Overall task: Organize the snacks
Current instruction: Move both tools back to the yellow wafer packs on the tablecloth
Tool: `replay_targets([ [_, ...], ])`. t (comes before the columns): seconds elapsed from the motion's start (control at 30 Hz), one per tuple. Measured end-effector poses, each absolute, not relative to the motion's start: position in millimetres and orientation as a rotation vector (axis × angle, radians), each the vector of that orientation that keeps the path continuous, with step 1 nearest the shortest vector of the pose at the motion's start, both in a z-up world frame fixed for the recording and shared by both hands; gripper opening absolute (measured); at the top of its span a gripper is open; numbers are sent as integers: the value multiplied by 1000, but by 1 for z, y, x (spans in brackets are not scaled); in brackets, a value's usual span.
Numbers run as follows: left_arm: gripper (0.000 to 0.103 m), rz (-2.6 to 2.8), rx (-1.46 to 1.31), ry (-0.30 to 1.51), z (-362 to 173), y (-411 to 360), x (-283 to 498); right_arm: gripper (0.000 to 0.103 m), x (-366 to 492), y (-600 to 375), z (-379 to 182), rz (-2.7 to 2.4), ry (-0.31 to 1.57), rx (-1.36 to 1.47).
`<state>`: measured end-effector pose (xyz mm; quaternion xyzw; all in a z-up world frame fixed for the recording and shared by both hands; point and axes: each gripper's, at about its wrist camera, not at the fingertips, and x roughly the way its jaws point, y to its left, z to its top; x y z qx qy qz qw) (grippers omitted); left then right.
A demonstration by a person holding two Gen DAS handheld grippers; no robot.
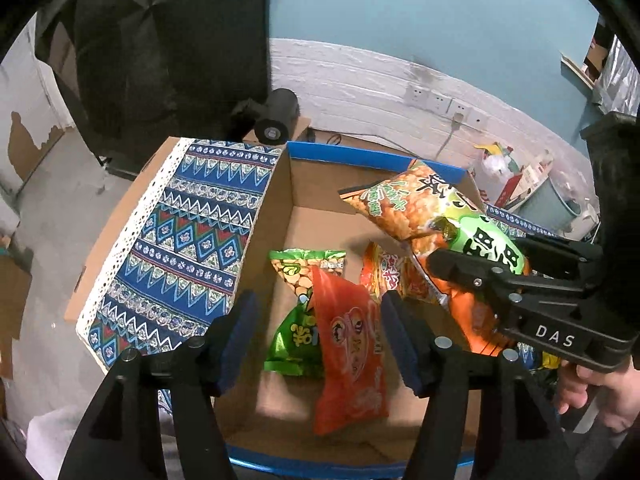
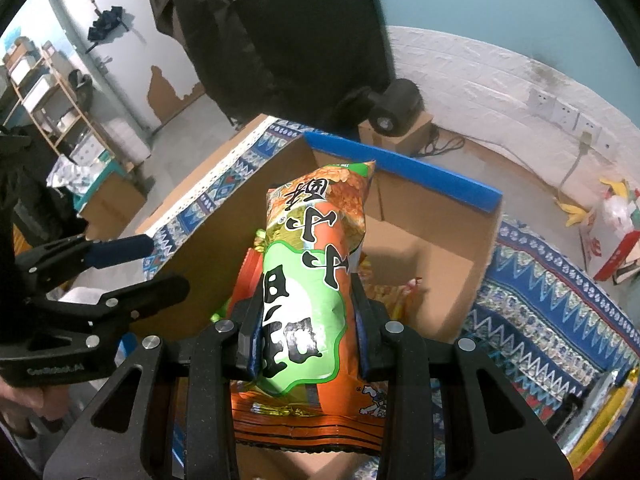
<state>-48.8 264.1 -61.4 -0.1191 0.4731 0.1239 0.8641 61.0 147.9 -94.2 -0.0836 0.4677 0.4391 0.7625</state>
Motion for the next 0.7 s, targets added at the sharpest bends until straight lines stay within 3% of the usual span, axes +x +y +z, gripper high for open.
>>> replay_targets([
  [0.07,65,260,-253,995,-62,264,-48,37,61,148,-95,956,1018,-188],
  [0.2,66,252,-257,995,-61,262,-46,63,63,142,-94,926,1016,-179],
  [0.23,66,247,-258,993,-61,261,-45,66,62,139,-92,917,1011,-178],
  [0.43,66,219,-258,992,-59,250,-40,72,61,118,-75,875,976,-185],
  [0.7,67,162,-247,990,-54,226,-31,73,68,83,-60,805,959,-159],
])
